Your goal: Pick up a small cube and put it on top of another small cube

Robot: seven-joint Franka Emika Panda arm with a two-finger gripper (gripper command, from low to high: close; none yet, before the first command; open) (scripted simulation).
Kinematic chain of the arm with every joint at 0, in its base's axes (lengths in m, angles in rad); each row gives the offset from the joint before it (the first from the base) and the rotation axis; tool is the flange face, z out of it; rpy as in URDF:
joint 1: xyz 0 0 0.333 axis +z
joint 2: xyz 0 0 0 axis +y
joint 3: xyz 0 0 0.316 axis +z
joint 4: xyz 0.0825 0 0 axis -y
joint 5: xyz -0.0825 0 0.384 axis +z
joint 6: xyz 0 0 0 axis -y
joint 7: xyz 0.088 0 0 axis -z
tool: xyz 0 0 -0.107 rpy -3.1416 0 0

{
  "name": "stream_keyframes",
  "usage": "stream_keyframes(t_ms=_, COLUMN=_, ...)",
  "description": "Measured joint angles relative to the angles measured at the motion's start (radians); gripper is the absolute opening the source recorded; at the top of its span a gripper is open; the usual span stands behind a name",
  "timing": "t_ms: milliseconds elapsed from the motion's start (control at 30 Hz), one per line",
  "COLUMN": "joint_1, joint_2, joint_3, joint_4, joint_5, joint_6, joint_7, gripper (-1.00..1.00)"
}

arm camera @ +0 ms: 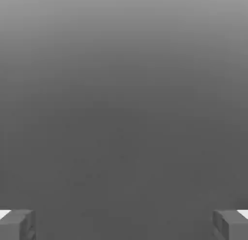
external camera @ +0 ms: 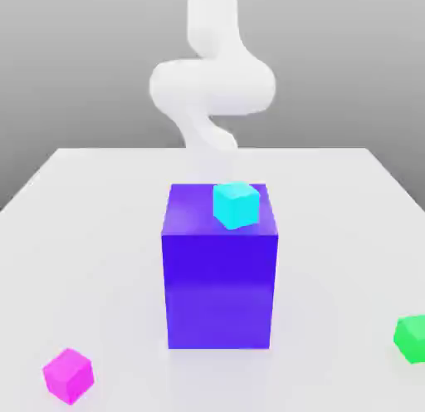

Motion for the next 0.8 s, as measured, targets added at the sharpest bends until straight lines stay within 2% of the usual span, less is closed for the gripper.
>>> stream_keyframes(t_ms=533, joint_1=-0.048, joint_2=0.587, joint_3=-0.162, joint_4=-0.053, joint_5=0.147, joint_6=0.201, joint_7=-0.048, gripper=0.00)
stream_keyframes(t_ms=800, joint_1=-0.118, joint_2=0.871, joint_3=-0.201, joint_4=-0.081, joint_5=0.175, joint_6=0.305, joint_7=-0.040, gripper=0.00)
